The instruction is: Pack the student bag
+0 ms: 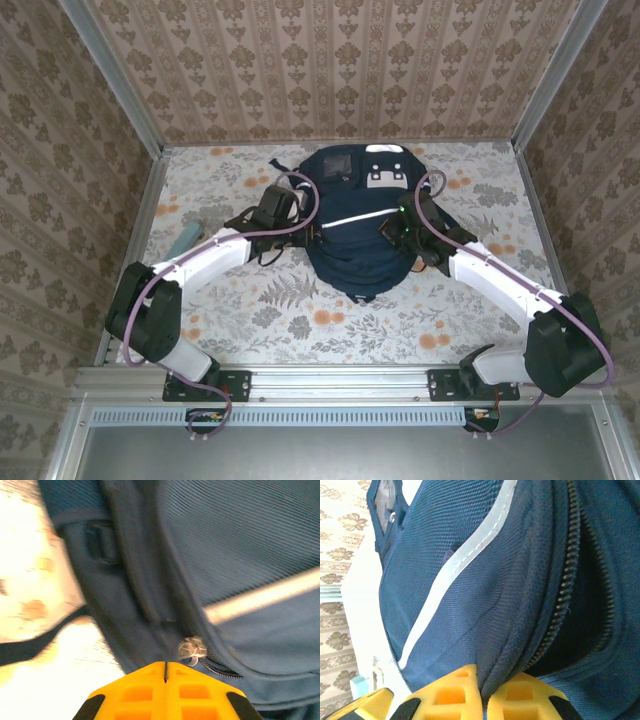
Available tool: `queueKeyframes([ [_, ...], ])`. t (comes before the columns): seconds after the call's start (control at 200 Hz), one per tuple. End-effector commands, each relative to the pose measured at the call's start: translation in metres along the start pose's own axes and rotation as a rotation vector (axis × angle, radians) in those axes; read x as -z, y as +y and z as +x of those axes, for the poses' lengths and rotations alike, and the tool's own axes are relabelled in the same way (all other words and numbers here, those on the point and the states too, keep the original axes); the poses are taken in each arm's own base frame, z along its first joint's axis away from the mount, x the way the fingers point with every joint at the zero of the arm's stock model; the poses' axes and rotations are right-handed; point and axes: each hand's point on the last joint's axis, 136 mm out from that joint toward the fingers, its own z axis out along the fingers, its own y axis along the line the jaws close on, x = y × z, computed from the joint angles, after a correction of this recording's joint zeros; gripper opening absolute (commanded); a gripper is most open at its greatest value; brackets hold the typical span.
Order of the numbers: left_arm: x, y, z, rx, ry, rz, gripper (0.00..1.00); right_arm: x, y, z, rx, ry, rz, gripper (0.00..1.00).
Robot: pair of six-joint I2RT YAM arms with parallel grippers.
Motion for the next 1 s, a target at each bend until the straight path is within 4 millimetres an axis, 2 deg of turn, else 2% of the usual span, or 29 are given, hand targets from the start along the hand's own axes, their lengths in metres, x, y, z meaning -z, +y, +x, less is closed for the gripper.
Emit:
queueKeyframes([
  [0.0, 0.002, 0.03, -0.014, -0.011, -0.052, -0.07, 0.0, 0.016, -0.007, -0.017, 0.044, -0.046, 0.031, 0.0],
  [0.125, -0.009, 0.021, -0.028, -0.015, -0.057, 0.005, 0.0, 0.016, -0.001, -0.013, 0.06, -0.013, 0.001, 0.0],
  [0.28, -0.019, 0.016, -0.041, -0.004, -0.053, 0.034, 0.0, 0.016, -0.004, -0.009, 0.06, -0.002, -0.002, 0.0],
  [0.335, -0.016, 0.023, -0.041, 0.004, -0.055, -0.002, 0.1, 0.016, -0.006, -0.009, 0.06, 0.0, 0.003, 0.0],
  [0.39, -0.009, 0.039, -0.04, 0.023, -0.057, -0.069, 0.27, 0.015, -0.007, -0.01, 0.062, 0.0, 0.003, 0.0],
  [0.455, 0.001, 0.061, -0.037, 0.053, -0.056, -0.145, 0.41, 0.013, -0.007, -0.009, 0.066, 0.008, 0.004, 0.0],
  [0.47, 0.005, 0.075, -0.038, 0.081, -0.06, -0.174, 0.44, 0.013, -0.006, -0.009, 0.066, 0.01, 0.002, 0.01],
  [0.505, 0.014, 0.093, -0.038, 0.116, -0.068, -0.219, 0.51, 0.012, -0.005, -0.008, 0.069, 0.017, -0.001, 0.03],
  [0.56, 0.028, 0.118, -0.036, 0.166, -0.079, -0.28, 0.58, 0.009, -0.003, -0.006, 0.075, 0.031, -0.007, 0.11],
  [0.625, 0.048, 0.151, -0.031, 0.242, -0.097, -0.376, 0.68, 0.007, -0.001, -0.004, 0.082, 0.047, -0.011, 0.3],
  [0.72, 0.076, 0.2, -0.019, 0.383, -0.108, -0.495, 0.77, 0.006, -0.001, -0.001, 0.097, 0.055, -0.023, 0.58],
  [0.77, 0.086, 0.22, -0.013, 0.445, -0.107, -0.528, 0.8, 0.007, -0.001, -0.001, 0.115, 0.052, -0.031, 0.69],
  [0.84, 0.098, 0.241, -0.009, 0.506, -0.108, -0.555, 0.82, 0.01, 0.0, -0.001, 0.138, 0.046, -0.042, 0.78],
  [0.995, 0.111, 0.266, -0.017, 0.483, -0.101, -0.582, 0.93, 0.014, -0.002, 0.001, 0.165, 0.047, -0.053, 0.87],
])
